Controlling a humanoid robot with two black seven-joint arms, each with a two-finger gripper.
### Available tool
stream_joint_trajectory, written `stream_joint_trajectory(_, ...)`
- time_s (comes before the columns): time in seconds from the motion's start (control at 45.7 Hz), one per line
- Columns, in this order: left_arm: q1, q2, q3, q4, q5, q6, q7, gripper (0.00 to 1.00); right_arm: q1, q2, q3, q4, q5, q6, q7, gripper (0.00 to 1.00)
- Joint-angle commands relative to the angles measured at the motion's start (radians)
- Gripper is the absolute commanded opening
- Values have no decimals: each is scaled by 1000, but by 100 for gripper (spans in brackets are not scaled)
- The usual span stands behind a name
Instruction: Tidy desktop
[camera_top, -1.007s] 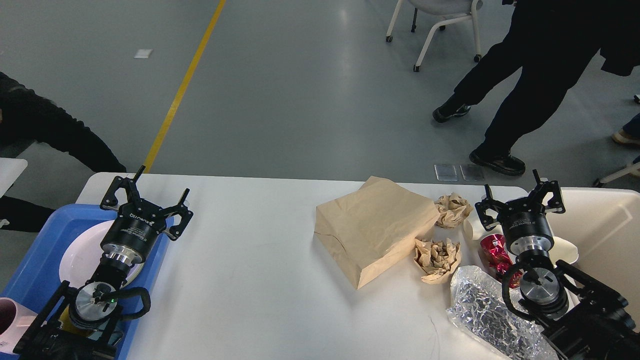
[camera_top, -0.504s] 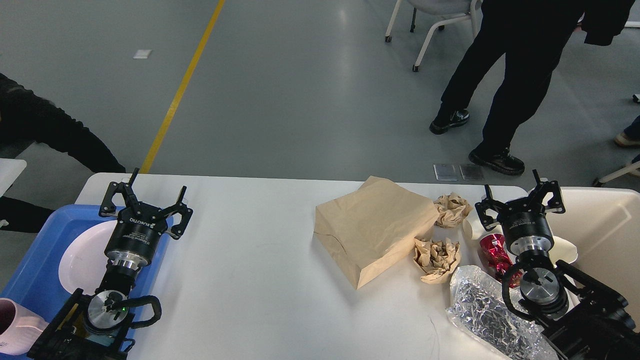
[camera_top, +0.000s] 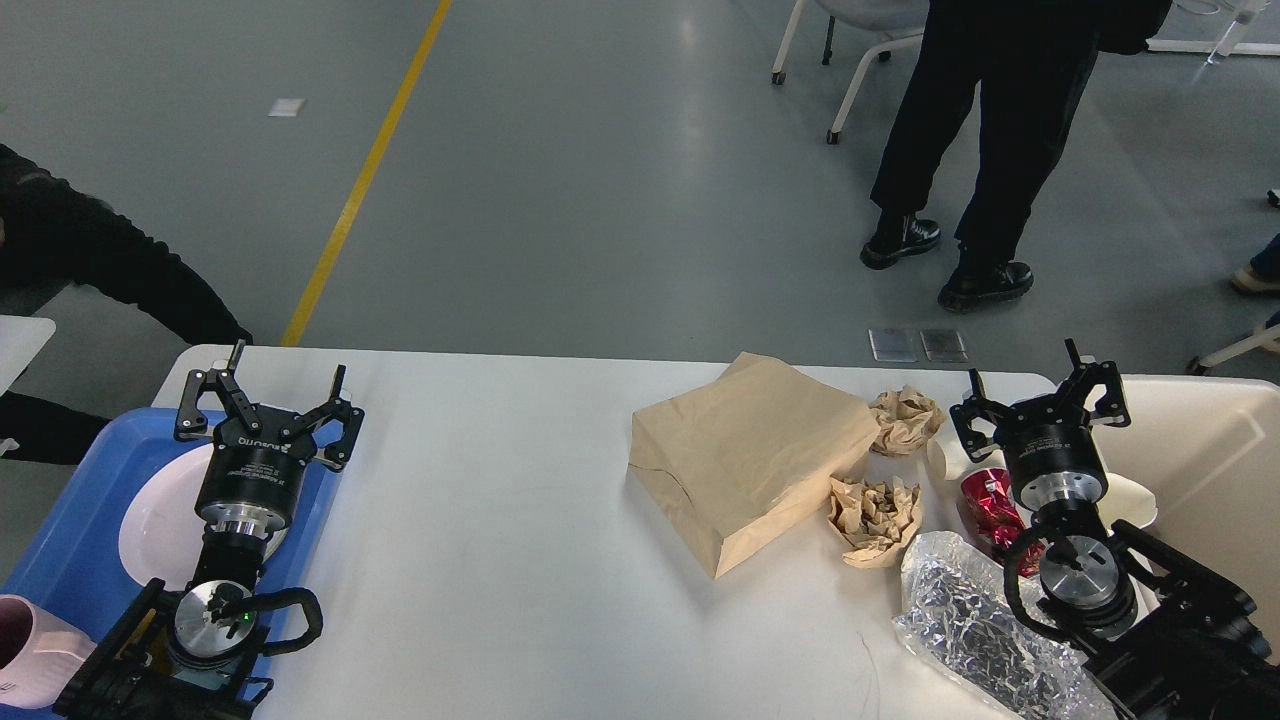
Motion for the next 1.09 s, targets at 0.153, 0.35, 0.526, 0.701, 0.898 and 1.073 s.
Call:
stream_joint_trajectory(0.153, -2, 0, 1, 1, 1, -4, 0, 96, 0, 0, 0, 0, 0, 0, 0, 100)
stream_joint_trajectory(0.35, -2, -2, 1, 1, 0, -4, 0, 96, 0, 0, 0, 0, 0, 0, 0, 100)
stream_joint_trajectory(0.526, -2, -2, 1, 1, 0, -4, 0, 96, 0, 0, 1, 0, 0, 0, 0, 100)
stream_joint_trajectory(0.701, -2, -2, 1, 1, 1, -4, 0, 96, 2, 0, -5, 3, 0, 0, -1, 100)
stream_joint_trajectory(0.898, -2, 0, 1, 1, 0, -4, 0, 96, 6, 3, 3, -9, 3, -2, 2, 100)
stream_joint_trajectory(1.073, -2, 0, 1, 1, 1, -4, 0, 96, 15, -49, 53, 0, 5, 17, 2, 100)
